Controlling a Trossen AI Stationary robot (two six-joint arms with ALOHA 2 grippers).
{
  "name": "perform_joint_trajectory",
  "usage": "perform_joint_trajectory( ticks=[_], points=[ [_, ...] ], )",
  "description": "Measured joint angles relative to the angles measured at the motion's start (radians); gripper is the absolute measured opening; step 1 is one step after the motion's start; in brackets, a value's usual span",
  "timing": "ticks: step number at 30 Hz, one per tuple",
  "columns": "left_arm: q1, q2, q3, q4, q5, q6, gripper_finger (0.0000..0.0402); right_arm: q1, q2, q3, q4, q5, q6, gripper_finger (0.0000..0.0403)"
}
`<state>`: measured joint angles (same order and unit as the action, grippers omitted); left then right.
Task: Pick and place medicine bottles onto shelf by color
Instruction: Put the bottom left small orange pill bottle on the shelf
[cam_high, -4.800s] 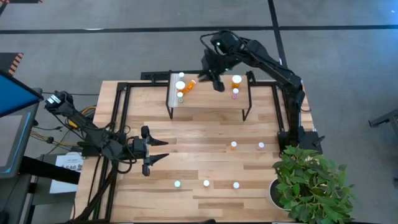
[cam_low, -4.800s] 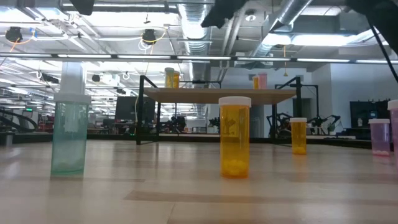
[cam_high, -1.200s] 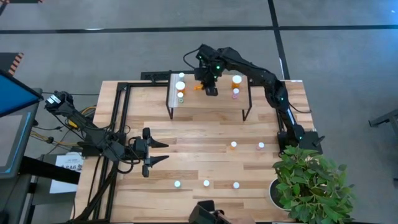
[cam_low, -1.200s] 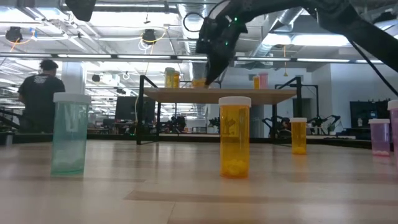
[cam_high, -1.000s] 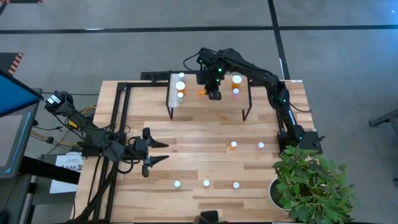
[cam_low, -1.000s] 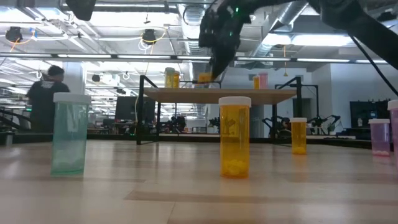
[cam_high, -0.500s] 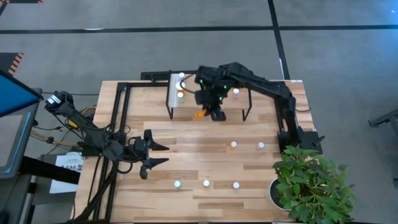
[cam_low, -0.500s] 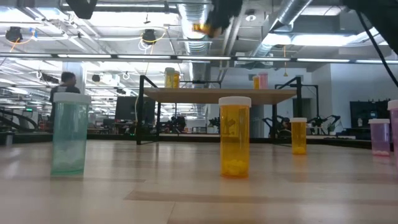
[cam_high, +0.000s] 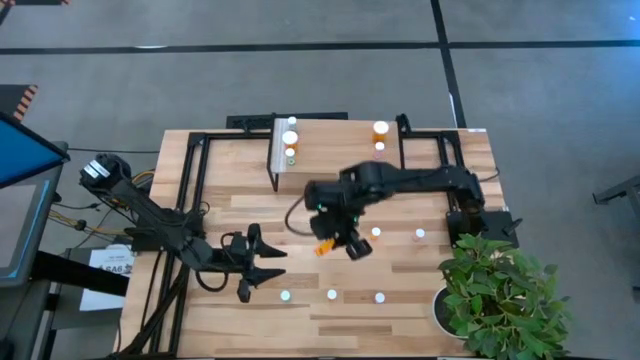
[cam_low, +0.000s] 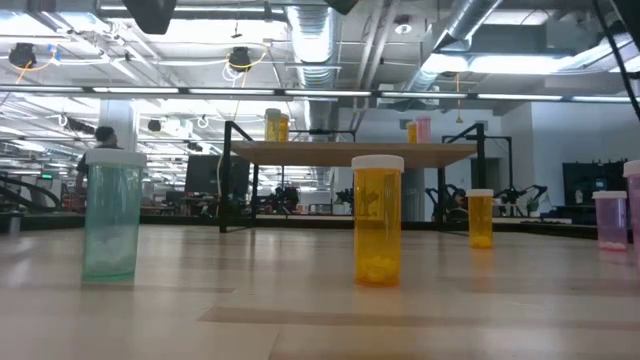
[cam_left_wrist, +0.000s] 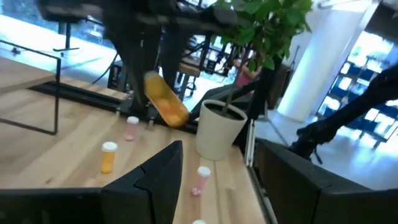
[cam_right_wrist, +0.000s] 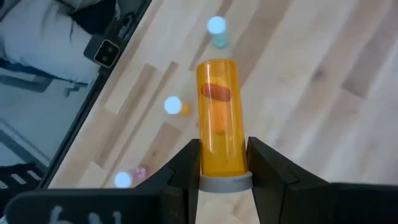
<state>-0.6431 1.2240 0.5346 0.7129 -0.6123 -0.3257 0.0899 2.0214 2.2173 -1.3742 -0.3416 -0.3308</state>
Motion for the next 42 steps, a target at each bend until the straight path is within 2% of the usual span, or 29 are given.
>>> perform_joint_trajectory(
  ticks=[5, 12, 15, 18, 22, 26, 34, 42],
  points=[
    [0.001, 0.055, 0.007, 0.062, 0.014, -0.020, 0.0192, 0.062, -0.050, -0.215, 0.167, 0.001, 0.016, 0.0124],
    [0.008, 0.112, 0.029, 0.063, 0.021, -0.029, 0.0192, 0.071, -0.258, -0.678, 0.580, 0.003, 0.120, 0.0124],
    [0.030, 0.143, 0.029, 0.066, 0.022, -0.041, 0.0192, 0.071, -0.351, -0.845, 0.785, 0.053, 0.177, 0.0124],
    [0.076, 0.185, 0.042, 0.067, 0.059, -0.076, 0.0192, 0.085, -0.405, -0.956, 0.926, 0.132, 0.200, 0.0124],
    [0.148, 0.235, 0.071, 0.064, 0.162, -0.112, 0.0192, 0.114, -0.420, -1.014, 1.024, 0.256, 0.203, 0.0132],
    [0.179, 0.251, 0.094, 0.046, 0.196, -0.117, 0.0192, 0.135, -0.396, -1.015, 1.027, 0.344, 0.210, 0.0139],
    [0.179, 0.251, 0.137, -0.179, 0.154, -0.084, 0.0211, 0.152, -0.375, -1.015, 1.046, 0.353, 0.233, 0.0133],
    [0.179, 0.251, 0.169, -0.256, 0.103, -0.074, 0.0257, 0.161, -0.358, -1.014, 1.106, 0.371, 0.229, 0.0138]
  ],
)
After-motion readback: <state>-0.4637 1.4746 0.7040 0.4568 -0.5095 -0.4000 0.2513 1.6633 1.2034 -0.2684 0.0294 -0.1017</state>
